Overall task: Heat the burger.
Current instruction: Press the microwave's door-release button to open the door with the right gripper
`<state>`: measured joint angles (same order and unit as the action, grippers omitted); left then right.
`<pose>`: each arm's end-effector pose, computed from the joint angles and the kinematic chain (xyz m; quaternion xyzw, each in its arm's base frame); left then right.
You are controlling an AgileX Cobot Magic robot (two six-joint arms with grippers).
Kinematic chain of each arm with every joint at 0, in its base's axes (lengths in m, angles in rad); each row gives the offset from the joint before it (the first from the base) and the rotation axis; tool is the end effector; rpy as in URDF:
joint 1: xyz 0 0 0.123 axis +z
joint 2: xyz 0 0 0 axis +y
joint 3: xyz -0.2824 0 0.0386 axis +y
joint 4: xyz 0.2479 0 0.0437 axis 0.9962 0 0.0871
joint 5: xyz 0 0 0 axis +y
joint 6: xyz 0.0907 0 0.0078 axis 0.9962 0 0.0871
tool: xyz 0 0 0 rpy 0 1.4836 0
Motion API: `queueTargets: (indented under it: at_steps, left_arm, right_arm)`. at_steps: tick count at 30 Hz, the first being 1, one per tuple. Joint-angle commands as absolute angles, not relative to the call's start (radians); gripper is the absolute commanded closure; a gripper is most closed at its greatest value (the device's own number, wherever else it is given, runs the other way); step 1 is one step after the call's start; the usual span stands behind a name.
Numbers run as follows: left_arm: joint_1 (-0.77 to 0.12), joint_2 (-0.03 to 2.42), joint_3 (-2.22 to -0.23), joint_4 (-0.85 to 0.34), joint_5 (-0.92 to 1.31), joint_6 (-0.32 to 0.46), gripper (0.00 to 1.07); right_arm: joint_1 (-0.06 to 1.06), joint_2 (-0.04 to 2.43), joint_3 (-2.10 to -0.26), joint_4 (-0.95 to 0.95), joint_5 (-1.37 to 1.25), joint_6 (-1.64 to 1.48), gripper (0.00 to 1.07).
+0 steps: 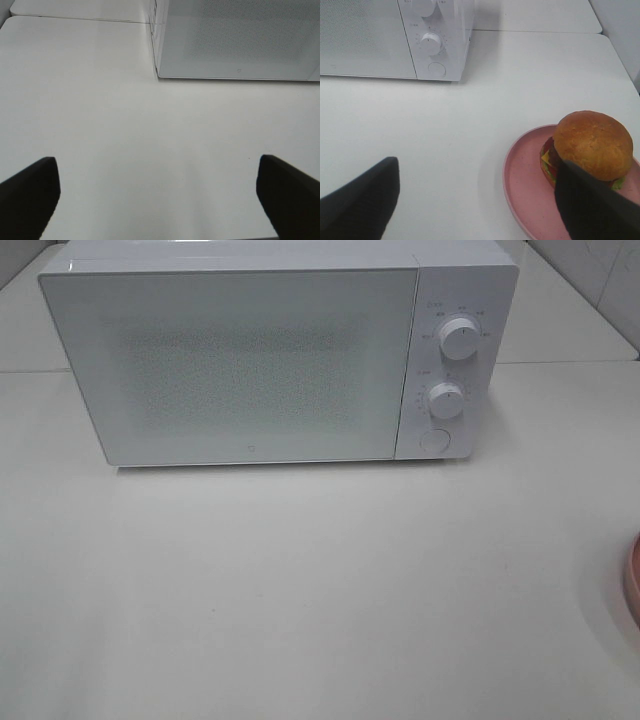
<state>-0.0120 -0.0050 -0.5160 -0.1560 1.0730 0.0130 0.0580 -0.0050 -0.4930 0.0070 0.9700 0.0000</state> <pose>-0.0087 -0.0123 0.2814 0.0149 0.8482 -0.0775 0.5237 -0.0014 0.0004 0.2827 -0.0240 0.8289 0.0197 0.5585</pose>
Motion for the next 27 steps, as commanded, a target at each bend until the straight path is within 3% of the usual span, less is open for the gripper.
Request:
queueTargets:
  at_steps: [1,17,27]
  left_arm:
    - [-0.010,-0.021,-0.515,-0.154,1.067,0.013,0.07]
    - [-0.010,-0.021,-0.515,-0.154,1.067,0.013,0.07]
    - [-0.010,-0.021,-0.515,-0.154,1.067,0.013,0.07]
  right_arm:
    - [0.060,-0.034,-0.490,0.012,0.959,0.000,0.32]
    - [0.060,-0.030,-0.490,0.012,0.959,0.000,0.32]
    - [0.060,0.181,-0.521,0.015,0.892,0.000,0.32]
